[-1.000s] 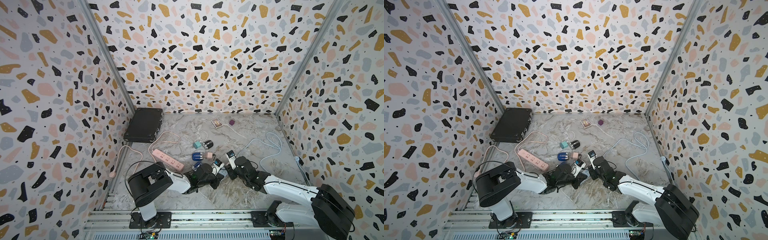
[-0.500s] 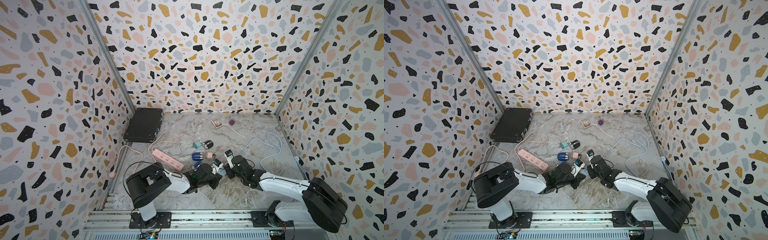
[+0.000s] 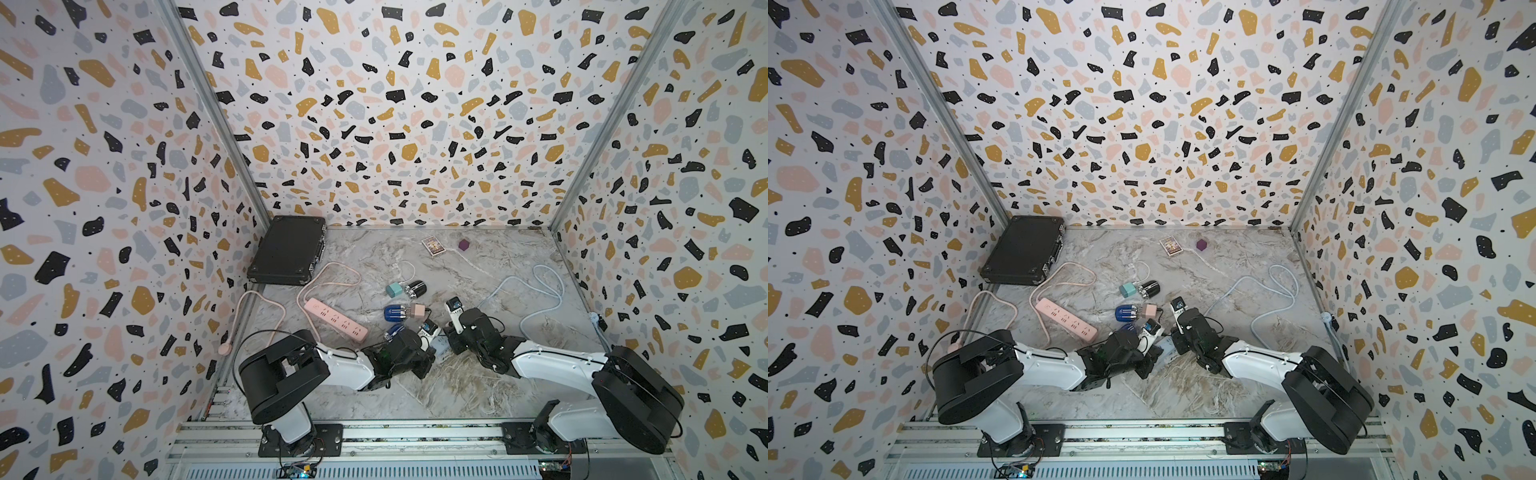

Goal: Unplug the electric shaver
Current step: Remove the plug from the socket.

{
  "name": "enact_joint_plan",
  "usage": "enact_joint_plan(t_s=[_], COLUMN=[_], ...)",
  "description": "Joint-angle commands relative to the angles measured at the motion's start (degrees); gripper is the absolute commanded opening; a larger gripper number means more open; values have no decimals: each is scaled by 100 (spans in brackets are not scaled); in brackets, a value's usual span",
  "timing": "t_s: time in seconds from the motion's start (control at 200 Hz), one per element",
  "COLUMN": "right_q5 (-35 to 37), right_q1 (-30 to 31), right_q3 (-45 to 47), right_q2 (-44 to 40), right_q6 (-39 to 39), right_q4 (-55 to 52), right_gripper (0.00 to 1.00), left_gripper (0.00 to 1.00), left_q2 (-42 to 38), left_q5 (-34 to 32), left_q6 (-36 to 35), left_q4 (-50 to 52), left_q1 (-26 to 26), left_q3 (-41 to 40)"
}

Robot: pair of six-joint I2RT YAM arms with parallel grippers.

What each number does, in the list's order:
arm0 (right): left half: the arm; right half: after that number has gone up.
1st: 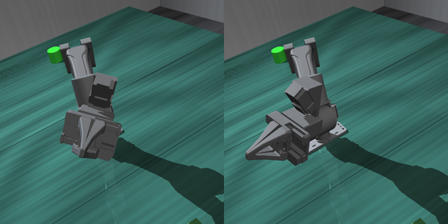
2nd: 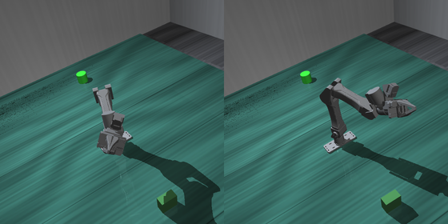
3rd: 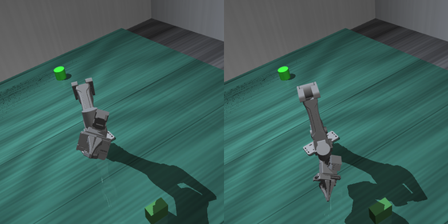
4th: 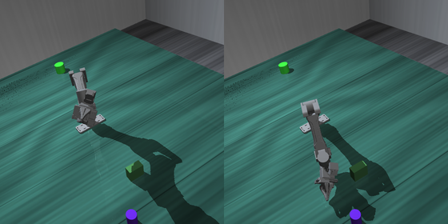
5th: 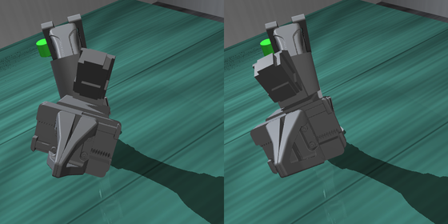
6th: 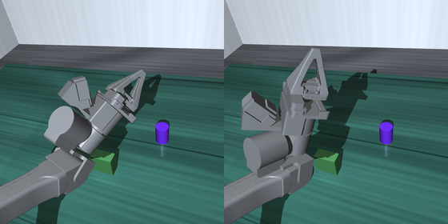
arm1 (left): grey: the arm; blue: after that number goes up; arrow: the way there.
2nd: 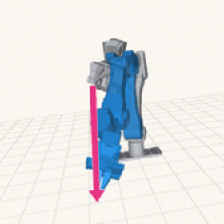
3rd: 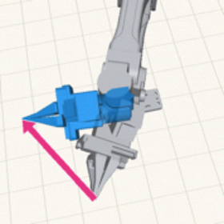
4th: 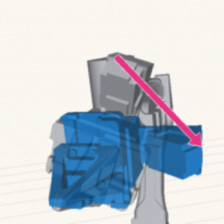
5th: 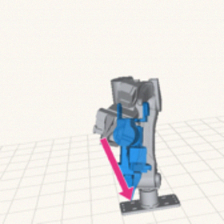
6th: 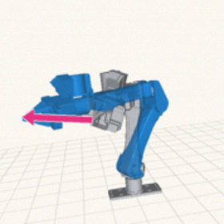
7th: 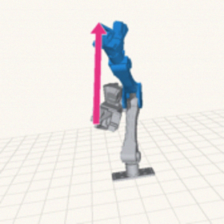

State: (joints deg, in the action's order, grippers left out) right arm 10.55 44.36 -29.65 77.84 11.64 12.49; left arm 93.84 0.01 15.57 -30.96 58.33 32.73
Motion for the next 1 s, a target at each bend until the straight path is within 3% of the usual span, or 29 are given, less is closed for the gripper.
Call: enact_joint_plan(t_s=[0.0, 0.325, 0.996], right_q5=[-356, -538, -549], right_q1=[28, 29, 28], right_q3=[-112, -155, -270], right_q2=[56, 169, 1], right_q6=[139, 154, 180], right_q4=[-186, -168, -377], right_gripper=[0, 0, 0], left_gripper=[0, 0, 0], left_q2=[263, 114, 419], left_q5=[-251, -814, -110], left_q6=[-200, -115, -97], left_q4=[433, 404, 235], left_q1=[56, 58, 56], left_q3=[136, 32, 197])
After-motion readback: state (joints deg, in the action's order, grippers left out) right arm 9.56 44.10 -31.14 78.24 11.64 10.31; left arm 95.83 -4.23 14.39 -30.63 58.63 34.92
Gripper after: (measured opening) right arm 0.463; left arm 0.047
